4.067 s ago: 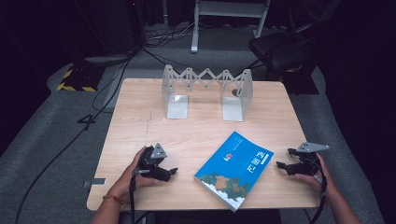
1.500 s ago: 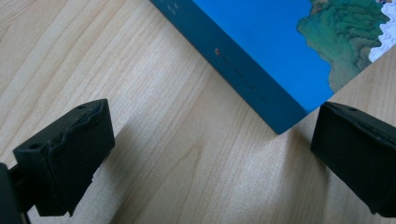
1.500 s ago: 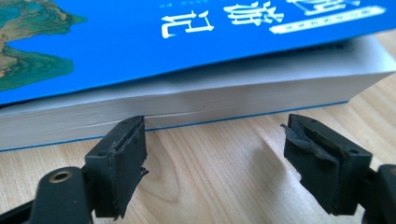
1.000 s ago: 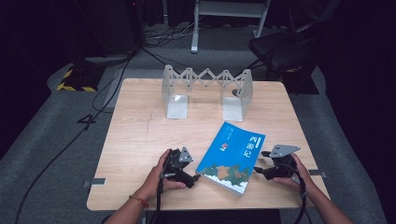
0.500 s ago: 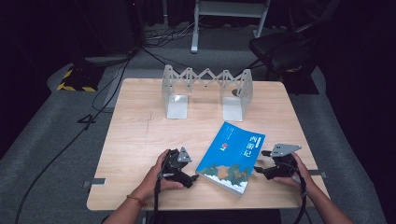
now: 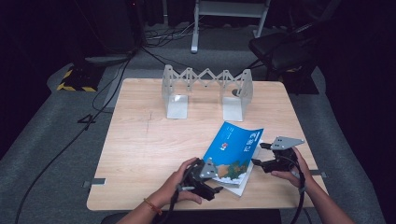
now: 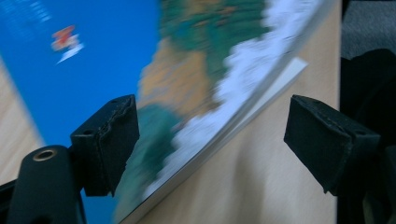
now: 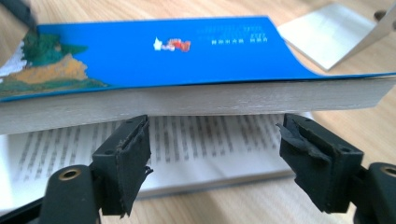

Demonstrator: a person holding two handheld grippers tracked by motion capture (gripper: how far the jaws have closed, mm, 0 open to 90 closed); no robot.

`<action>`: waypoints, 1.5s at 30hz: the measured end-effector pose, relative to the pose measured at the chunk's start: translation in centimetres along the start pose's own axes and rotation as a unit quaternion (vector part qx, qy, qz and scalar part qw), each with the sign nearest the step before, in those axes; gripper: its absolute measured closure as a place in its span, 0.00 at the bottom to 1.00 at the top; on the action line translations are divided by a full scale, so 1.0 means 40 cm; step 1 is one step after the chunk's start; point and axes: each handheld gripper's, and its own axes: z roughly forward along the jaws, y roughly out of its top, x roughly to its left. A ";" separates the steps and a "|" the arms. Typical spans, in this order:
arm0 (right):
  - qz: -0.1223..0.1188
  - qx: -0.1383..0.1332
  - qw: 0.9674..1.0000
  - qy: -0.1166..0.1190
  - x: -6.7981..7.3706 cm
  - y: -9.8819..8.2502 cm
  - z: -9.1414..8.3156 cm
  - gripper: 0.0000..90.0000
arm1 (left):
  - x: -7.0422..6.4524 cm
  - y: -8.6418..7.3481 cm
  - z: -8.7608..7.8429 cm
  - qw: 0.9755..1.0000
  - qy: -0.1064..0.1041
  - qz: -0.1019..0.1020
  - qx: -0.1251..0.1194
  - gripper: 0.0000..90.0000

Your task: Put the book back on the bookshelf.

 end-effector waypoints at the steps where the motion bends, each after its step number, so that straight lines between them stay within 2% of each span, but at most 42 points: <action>1: -0.001 -0.004 1.000 -0.001 0.000 0.008 0.000 0.28 | -0.009 0.008 0.011 1.000 -0.001 -0.003 0.000 0.21; 2: 0.003 -0.007 1.000 0.000 0.000 0.013 0.000 0.28 | -0.014 0.013 0.018 1.000 -0.003 -0.007 -0.002 0.21; 4: 0.008 -0.010 1.000 0.001 0.000 0.020 0.003 0.28 | -0.021 0.022 0.037 1.000 0.008 -0.014 -0.001 0.21; 7: 0.002 -0.009 1.000 0.001 0.001 0.027 0.005 0.28 | -0.016 0.025 0.057 0.999 0.031 -0.038 -0.006 0.21; 8: 0.001 -0.009 1.000 0.001 0.001 0.029 0.005 0.28 | -0.015 0.025 0.063 0.998 0.045 -0.046 -0.008 0.21; 10: -0.001 -0.012 1.000 0.001 0.000 0.033 0.007 0.28 | -0.010 0.023 0.064 0.997 0.056 -0.055 -0.018 0.24; 12: 0.002 -0.016 1.000 0.003 -0.001 0.038 0.010 0.28 | -0.011 0.023 0.061 0.997 0.060 -0.039 -0.018 0.29; 13: 0.003 -0.018 1.000 0.002 -0.001 0.040 0.010 0.28 | -0.012 0.022 0.056 0.998 0.056 -0.034 -0.024 0.34; 15: 0.002 -0.020 1.000 0.000 -0.001 0.042 0.010 0.28 | -0.016 0.020 0.041 0.998 0.053 -0.010 -0.039 0.49; 17: 0.006 -0.021 1.000 -0.002 -0.003 0.041 0.011 0.28 | -0.018 0.020 0.025 0.997 0.061 0.008 -0.045 0.64; 20: 0.016 -0.027 1.000 -0.001 -0.007 0.035 0.012 0.28 | -0.011 0.018 0.008 0.997 0.063 0.002 -0.054 0.76; 21: 0.025 -0.033 0.999 0.006 -0.015 0.027 0.009 0.28 | -0.003 0.018 -0.001 0.996 0.059 -0.005 -0.061 0.79; 25: 0.025 -0.033 0.999 0.012 -0.019 0.014 0.000 0.27 | 0.020 0.021 -0.027 0.996 0.056 -0.006 -0.071 0.85; 28: 0.011 -0.033 0.999 0.028 -0.014 -0.002 -0.018 0.39 | 0.039 0.011 -0.042 0.996 0.049 -0.004 -0.068 0.86; 30: 0.005 -0.046 0.998 0.044 -0.017 -0.010 -0.043 0.41 | 0.050 0.002 -0.053 0.997 0.045 -0.003 -0.068 0.86; 33: -0.004 -0.064 0.997 0.035 -0.017 -0.005 -0.072 0.41 | 0.067 -0.005 -0.065 0.997 0.036 0.002 -0.062 0.86; 35: -0.016 -0.069 0.997 0.031 -0.013 0.008 -0.075 0.40 | 0.077 -0.014 -0.069 0.998 0.038 0.010 -0.050 0.86; 37: -0.033 -0.062 0.997 0.021 -0.008 0.025 -0.066 0.39 | 0.084 -0.023 -0.073 0.998 0.041 0.016 -0.041 0.86; 38: -0.036 -0.064 0.997 0.024 -0.008 0.032 -0.058 0.39 | 0.090 -0.029 -0.077 0.998 0.041 0.013 -0.042 0.85; 42: -0.057 -0.066 0.995 0.053 -0.004 0.050 -0.021 0.38 | 0.115 -0.043 -0.099 0.998 0.038 0.001 -0.052 0.84; 45: -0.080 -0.056 0.993 0.072 0.001 0.064 0.009 0.37 | 0.132 -0.054 -0.110 0.998 0.034 -0.008 -0.053 0.84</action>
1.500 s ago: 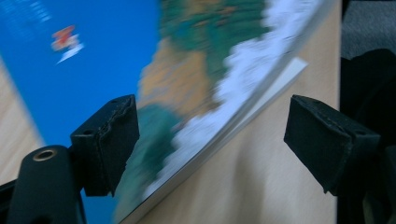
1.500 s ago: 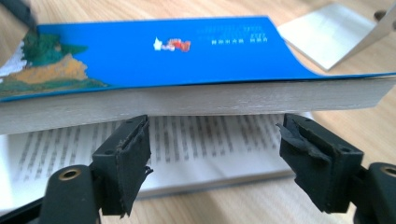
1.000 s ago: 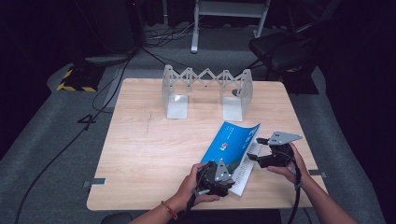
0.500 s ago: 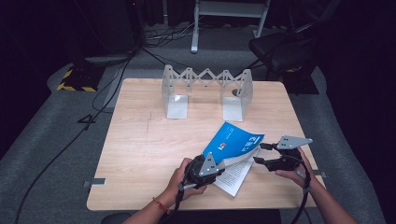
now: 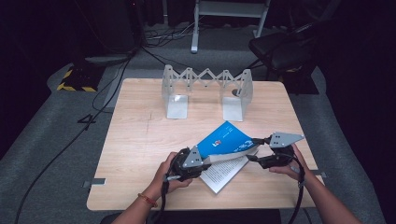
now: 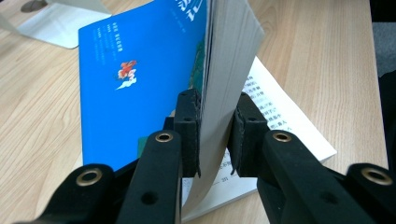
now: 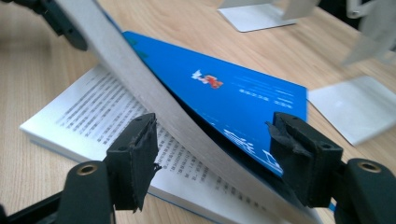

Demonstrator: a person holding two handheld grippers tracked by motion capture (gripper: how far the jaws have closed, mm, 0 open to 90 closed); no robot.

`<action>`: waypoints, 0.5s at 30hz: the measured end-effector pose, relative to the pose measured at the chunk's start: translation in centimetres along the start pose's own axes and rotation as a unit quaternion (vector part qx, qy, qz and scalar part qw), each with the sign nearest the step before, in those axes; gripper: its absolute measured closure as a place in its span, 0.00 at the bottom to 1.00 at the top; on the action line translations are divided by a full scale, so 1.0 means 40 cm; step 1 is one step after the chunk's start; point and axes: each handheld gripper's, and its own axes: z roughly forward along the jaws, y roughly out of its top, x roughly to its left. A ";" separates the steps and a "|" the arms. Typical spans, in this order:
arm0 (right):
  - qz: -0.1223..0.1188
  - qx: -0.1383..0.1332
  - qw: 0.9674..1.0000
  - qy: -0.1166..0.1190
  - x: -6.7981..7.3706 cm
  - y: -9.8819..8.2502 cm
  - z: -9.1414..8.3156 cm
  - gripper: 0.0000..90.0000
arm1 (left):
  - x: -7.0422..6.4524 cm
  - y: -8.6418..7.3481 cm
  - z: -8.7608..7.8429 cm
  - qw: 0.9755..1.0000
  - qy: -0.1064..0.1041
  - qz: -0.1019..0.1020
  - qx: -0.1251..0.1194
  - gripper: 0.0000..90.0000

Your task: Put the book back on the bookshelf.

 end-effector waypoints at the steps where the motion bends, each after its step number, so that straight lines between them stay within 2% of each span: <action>1: -0.010 0.005 1.000 0.005 -0.002 0.003 0.011 0.36 | 0.004 -0.002 -0.003 1.000 0.001 0.001 0.000 0.84; 3: -0.028 0.016 0.999 0.001 -0.006 0.005 0.030 0.36 | 0.014 -0.009 -0.010 1.000 0.001 -0.006 -0.002 0.83; 5: -0.035 0.029 0.999 0.009 -0.012 0.003 0.048 0.34 | 0.024 -0.012 -0.020 1.000 0.003 -0.012 -0.006 0.83; 8: -0.052 0.053 0.997 0.000 -0.021 -0.008 0.076 0.34 | 0.044 -0.018 -0.032 1.000 0.000 -0.015 -0.005 0.82; 10: -0.072 0.073 0.994 -0.024 -0.030 -0.017 0.094 0.42 | 0.055 -0.025 -0.037 1.000 -0.002 -0.017 -0.003 0.81; 11: -0.081 0.075 0.993 -0.029 -0.037 -0.024 0.101 0.46 | 0.060 -0.028 -0.040 1.000 -0.001 -0.019 -0.003 0.81; 13: -0.089 0.059 0.994 -0.012 -0.049 -0.033 0.105 0.61 | 0.072 -0.033 -0.049 1.000 0.002 -0.021 -0.006 0.81; 15: -0.100 0.044 0.994 -0.012 -0.042 -0.030 0.106 0.67 | 0.085 -0.034 -0.060 0.999 0.016 -0.027 -0.009 0.78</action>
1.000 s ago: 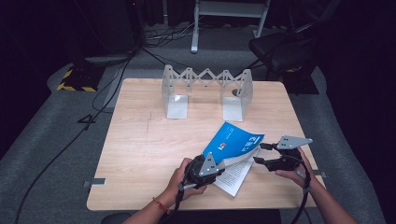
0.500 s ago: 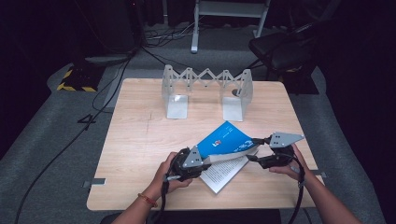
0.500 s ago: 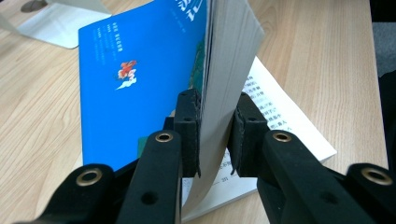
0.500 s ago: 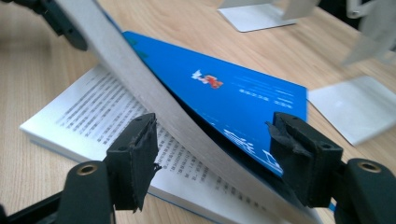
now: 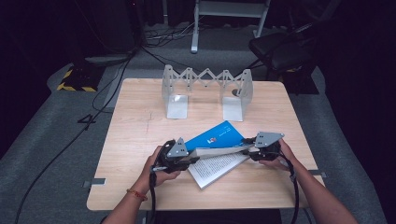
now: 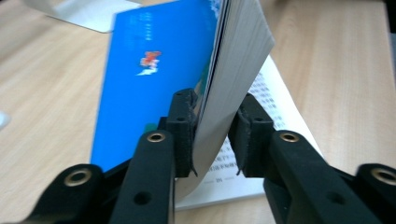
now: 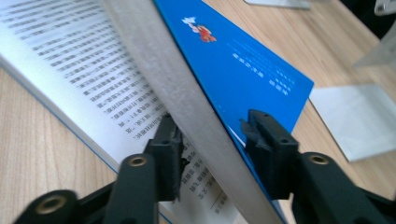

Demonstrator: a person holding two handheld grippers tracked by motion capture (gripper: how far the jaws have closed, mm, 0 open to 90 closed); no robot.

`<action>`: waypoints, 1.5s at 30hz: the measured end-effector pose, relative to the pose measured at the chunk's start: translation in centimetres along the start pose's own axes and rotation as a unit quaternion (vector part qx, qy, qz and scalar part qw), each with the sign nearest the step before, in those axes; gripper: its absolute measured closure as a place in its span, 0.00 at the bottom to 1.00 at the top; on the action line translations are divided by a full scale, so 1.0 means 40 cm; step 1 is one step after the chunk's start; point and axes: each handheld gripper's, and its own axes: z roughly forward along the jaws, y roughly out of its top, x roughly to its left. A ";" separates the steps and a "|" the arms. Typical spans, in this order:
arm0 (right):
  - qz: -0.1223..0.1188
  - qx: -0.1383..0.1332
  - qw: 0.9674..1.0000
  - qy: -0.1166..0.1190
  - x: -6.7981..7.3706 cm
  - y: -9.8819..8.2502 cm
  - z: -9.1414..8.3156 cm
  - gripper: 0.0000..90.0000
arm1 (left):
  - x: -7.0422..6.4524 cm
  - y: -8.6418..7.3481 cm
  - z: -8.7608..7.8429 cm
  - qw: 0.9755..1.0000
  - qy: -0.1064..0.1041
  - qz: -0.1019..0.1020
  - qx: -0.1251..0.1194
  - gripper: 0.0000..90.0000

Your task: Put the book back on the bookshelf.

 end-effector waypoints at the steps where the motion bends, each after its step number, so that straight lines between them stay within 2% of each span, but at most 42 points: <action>1: -0.008 -0.003 1.000 -0.001 0.006 0.003 0.002 0.71 | 0.010 0.000 -0.005 1.000 0.008 -0.004 -0.001 0.76; 2: -0.018 -0.006 1.000 -0.006 0.014 0.007 0.004 0.73 | 0.026 -0.001 -0.011 1.000 0.017 -0.006 -0.001 0.74; 3: -0.018 -0.006 1.000 -0.006 0.014 0.007 0.004 0.73 | 0.026 -0.001 -0.011 1.000 0.017 -0.006 -0.001 0.71; 4: -0.012 -0.014 1.000 -0.015 0.030 0.021 0.010 0.76 | 0.058 -0.001 -0.020 0.999 0.029 -0.021 -0.004 0.69; 5: -0.012 -0.014 1.000 -0.015 0.030 0.021 0.010 0.76 | 0.058 -0.001 -0.020 0.999 0.029 -0.021 -0.004 0.67; 6: -0.010 -0.016 1.000 -0.018 0.034 0.025 0.014 0.77 | 0.083 -0.001 -0.025 0.999 0.029 -0.031 0.009 0.67; 7: -0.010 -0.016 1.000 -0.018 0.034 0.025 0.014 0.77 | 0.083 -0.001 -0.025 0.999 0.029 -0.031 0.009 0.64; 8: -0.016 -0.010 0.999 -0.027 0.047 0.039 0.022 0.78 | 0.091 -0.002 -0.032 0.998 0.042 -0.043 0.013 0.64; 9: -0.022 -0.007 0.999 -0.033 0.057 0.051 0.027 0.79 | 0.089 -0.006 -0.037 0.998 0.048 -0.044 0.018 0.60; 10: -0.027 -0.006 0.999 -0.036 0.061 0.057 0.029 0.80 | 0.083 -0.010 -0.040 0.998 0.044 -0.045 0.021 0.55; 11: -0.030 -0.005 0.999 -0.035 0.062 0.058 0.030 0.80 | 0.074 -0.014 -0.044 0.999 0.029 -0.040 0.019 0.47; 12: -0.031 -0.002 0.999 -0.033 0.061 0.059 0.031 0.80 | 0.060 -0.014 -0.047 0.999 0.027 -0.033 0.019 0.44; 13: -0.034 0.004 0.999 -0.032 0.064 0.060 0.033 0.80 | 0.042 -0.008 -0.051 0.999 0.034 -0.027 0.018 0.43; 14: -0.041 0.010 0.999 -0.032 0.066 0.061 0.035 0.79 | 0.028 -0.001 -0.055 0.999 0.036 -0.031 0.011 0.39; 15: -0.043 0.013 0.999 -0.031 0.066 0.062 0.036 0.79 | 0.028 -0.001 -0.055 0.999 0.036 -0.031 0.011 0.37; 16: -0.041 0.015 0.999 -0.030 0.065 0.064 0.036 0.79 | -0.010 0.019 -0.061 0.999 0.037 -0.027 -0.002 0.37; 17: -0.041 0.018 0.999 -0.030 0.065 0.067 0.035 0.79 | -0.025 0.029 -0.060 0.999 0.037 -0.023 -0.006 0.36; 18: -0.041 0.018 0.999 -0.030 0.065 0.067 0.035 0.79 | -0.025 0.029 -0.060 0.999 0.037 -0.023 -0.006 0.35; 21: -0.045 0.029 0.998 -0.030 0.066 0.074 0.036 0.79 | -0.067 0.061 -0.029 0.998 0.062 -0.012 0.010 0.34; 23: -0.046 0.031 0.998 -0.029 0.067 0.075 0.037 0.79 | -0.071 0.065 -0.019 0.998 0.066 -0.012 0.016 0.33; 24: -0.048 0.035 0.998 -0.029 0.067 0.077 0.038 0.79 | -0.078 0.069 0.014 0.996 0.073 0.006 0.047 0.33; 27: -0.049 0.036 0.998 -0.028 0.066 0.078 0.038 0.78 | -0.076 0.061 0.041 0.995 0.073 0.016 0.065 0.34; 29: -0.049 0.037 0.998 -0.027 0.065 0.078 0.038 0.78 | -0.075 0.053 0.062 0.991 0.093 0.028 0.087 0.37; 32: -0.054 0.039 0.997 -0.028 0.068 0.079 0.041 0.76 | -0.068 0.045 0.075 0.989 0.109 0.035 0.098 0.57; 34: -0.052 0.036 0.998 -0.028 0.068 0.078 0.042 0.75 | -0.063 0.039 0.072 0.989 0.106 0.041 0.095 0.69; 36: -0.043 0.021 0.999 -0.025 0.063 0.073 0.040 0.72 | -0.058 0.035 0.068 0.990 0.101 0.049 0.088 0.73; 37: -0.038 0.011 0.999 -0.021 0.059 0.067 0.039 0.69 | -0.051 0.031 0.066 0.991 0.090 0.045 0.087 0.74; 39: -0.026 -0.014 1.000 -0.002 0.037 0.045 0.036 0.65 | -0.043 0.025 0.064 0.992 0.079 0.046 0.083 0.75; 42: -0.002 -0.045 0.999 0.028 0.002 0.013 0.033 0.66 | -0.033 0.021 0.059 0.994 0.067 0.041 0.073 0.76; 43: -0.005 -0.044 0.999 0.030 0.003 0.010 0.033 0.68 | -0.029 0.021 0.059 0.995 0.064 0.037 0.071 0.76; 45: -0.013 -0.036 0.999 0.014 0.013 0.020 0.029 0.71 | -0.022 0.021 0.052 0.995 0.061 0.018 0.071 0.75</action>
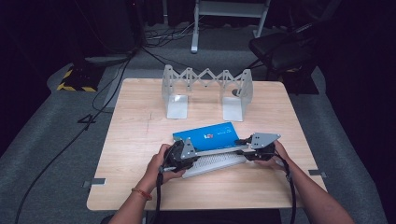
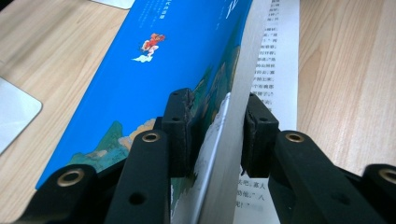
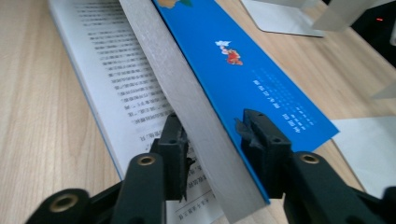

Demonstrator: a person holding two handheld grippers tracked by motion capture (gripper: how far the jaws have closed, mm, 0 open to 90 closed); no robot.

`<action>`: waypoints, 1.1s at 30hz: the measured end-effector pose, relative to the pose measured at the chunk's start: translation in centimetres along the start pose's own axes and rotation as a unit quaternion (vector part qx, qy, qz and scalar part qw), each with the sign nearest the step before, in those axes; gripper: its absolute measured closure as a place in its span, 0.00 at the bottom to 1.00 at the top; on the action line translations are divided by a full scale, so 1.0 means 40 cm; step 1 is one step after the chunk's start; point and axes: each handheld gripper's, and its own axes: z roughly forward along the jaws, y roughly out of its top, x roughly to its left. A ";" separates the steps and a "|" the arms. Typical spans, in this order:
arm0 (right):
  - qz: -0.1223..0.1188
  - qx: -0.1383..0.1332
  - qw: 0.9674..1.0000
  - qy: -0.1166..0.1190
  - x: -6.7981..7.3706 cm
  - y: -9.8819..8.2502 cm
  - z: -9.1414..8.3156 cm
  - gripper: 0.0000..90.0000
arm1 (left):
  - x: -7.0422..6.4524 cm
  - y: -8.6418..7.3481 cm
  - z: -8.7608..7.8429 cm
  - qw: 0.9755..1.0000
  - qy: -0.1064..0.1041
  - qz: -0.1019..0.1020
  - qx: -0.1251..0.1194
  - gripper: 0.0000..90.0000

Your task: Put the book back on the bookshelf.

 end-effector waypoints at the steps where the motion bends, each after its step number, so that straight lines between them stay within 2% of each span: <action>1: -0.010 0.008 1.000 -0.008 0.011 0.011 -0.002 0.74 | -0.001 0.001 -0.005 1.000 0.007 -0.006 0.002 0.71; 2: -0.014 0.009 1.000 -0.013 0.021 0.017 -0.004 0.75 | -0.001 0.001 -0.005 1.000 0.007 -0.006 0.002 0.68; 3: -0.017 0.010 1.000 -0.016 0.032 0.023 -0.006 0.77 | -0.019 0.007 -0.022 0.999 0.039 -0.002 0.005 0.66; 5: -0.022 0.012 1.000 -0.017 0.042 0.029 -0.008 0.78 | -0.032 0.016 -0.030 0.999 0.045 0.004 0.010 0.63; 6: -0.028 0.015 0.999 -0.021 0.053 0.035 -0.008 0.78 | -0.045 0.024 -0.033 0.999 0.045 0.012 0.012 0.61; 9: -0.040 0.028 0.999 -0.023 0.072 0.040 -0.003 0.79 | -0.065 0.044 -0.023 1.000 0.023 0.005 0.007 0.54; 11: -0.040 0.029 0.999 -0.023 0.076 0.045 -0.003 0.79 | -0.080 0.057 0.002 0.999 0.029 0.001 0.014 0.48; 12: -0.040 0.029 0.999 -0.023 0.076 0.045 -0.003 0.79 | -0.080 0.057 0.002 0.999 0.029 0.001 0.014 0.45; 13: -0.041 0.029 0.998 -0.024 0.077 0.049 -0.004 0.79 | -0.089 0.062 0.018 0.999 0.034 -0.003 0.017 0.45; 14: -0.042 0.028 0.998 -0.025 0.081 0.055 -0.004 0.79 | -0.096 0.064 0.039 0.999 0.041 -0.010 0.016 0.40; 17: -0.045 0.028 0.998 -0.022 0.086 0.060 0.001 0.80 | -0.098 0.057 0.048 0.999 0.044 -0.013 0.014 0.38; 19: -0.043 0.030 0.998 -0.022 0.090 0.065 0.005 0.80 | -0.099 0.050 0.053 0.998 0.055 -0.008 0.014 0.40; 20: -0.045 0.031 0.998 -0.021 0.092 0.067 0.007 0.80 | -0.095 0.044 0.054 0.997 0.070 -0.008 0.011 0.45; 21: -0.044 0.028 0.998 -0.020 0.095 0.070 0.010 0.80 | -0.090 0.040 0.054 0.997 0.075 -0.007 0.012 0.55; 22: -0.044 0.028 0.998 -0.019 0.096 0.071 0.013 0.79 | -0.082 0.036 0.052 0.997 0.071 -0.007 0.015 0.63; 24: -0.044 0.027 0.999 -0.015 0.096 0.071 0.015 0.78 | -0.075 0.031 0.050 0.998 0.064 -0.004 0.016 0.65; 25: -0.030 0.017 0.999 -0.005 0.091 0.068 0.019 0.75 | -0.072 0.026 0.047 0.998 0.061 0.002 0.019 0.66; 26: -0.005 -0.001 1.000 0.010 0.078 0.057 0.024 0.69 | -0.070 0.022 0.046 0.998 0.058 0.003 0.015 0.68; 27: 0.013 -0.017 1.000 0.017 0.069 0.046 0.027 0.63 | -0.063 0.019 0.043 0.999 0.048 -0.001 0.010 0.69; 28: 0.052 -0.029 0.998 0.028 0.048 0.024 0.032 0.57 | -0.059 0.018 0.041 0.999 0.043 0.002 0.010 0.70; 29: 0.067 -0.030 0.997 0.031 0.036 0.011 0.034 0.56 | -0.056 0.016 0.040 0.999 0.039 0.002 0.005 0.70; 30: 0.069 -0.039 0.996 0.035 0.028 0.000 0.032 0.58 | -0.053 0.014 0.039 0.999 0.035 0.003 0.003 0.71; 33: 0.011 -0.043 0.999 0.012 0.034 -0.005 0.019 0.70 | -0.042 0.012 0.035 1.000 0.024 -0.003 -0.004 0.71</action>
